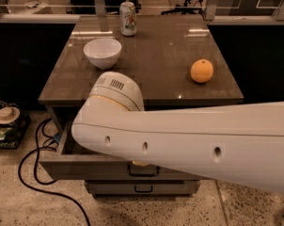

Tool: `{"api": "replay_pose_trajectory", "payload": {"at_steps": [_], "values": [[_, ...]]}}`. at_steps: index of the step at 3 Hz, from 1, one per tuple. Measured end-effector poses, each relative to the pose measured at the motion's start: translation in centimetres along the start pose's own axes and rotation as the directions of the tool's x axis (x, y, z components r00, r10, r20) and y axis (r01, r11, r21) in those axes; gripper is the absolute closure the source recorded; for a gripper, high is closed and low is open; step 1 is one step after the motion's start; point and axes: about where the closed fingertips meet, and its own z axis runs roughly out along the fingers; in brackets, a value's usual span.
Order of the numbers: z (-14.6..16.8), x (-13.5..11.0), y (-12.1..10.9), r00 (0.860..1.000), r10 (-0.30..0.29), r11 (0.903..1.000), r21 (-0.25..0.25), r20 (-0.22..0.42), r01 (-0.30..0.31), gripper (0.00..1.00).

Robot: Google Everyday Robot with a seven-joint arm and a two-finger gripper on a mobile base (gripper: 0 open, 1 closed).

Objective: Open top drawer

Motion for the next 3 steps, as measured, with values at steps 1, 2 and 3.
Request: {"api": "replay_pose_trajectory", "payload": {"at_steps": [1, 2, 3], "values": [[-0.8, 1.2, -0.9, 0.999, 0.011, 0.9999, 0.012, -0.038, -0.011, 0.67], [0.3, 2.2, -0.8, 0.998, 0.030, 0.9995, 0.007, -0.048, -0.030, 0.90], [0.4, 2.3, -0.8, 0.998, 0.032, 0.9995, 0.008, -0.049, -0.032, 1.00]]}}
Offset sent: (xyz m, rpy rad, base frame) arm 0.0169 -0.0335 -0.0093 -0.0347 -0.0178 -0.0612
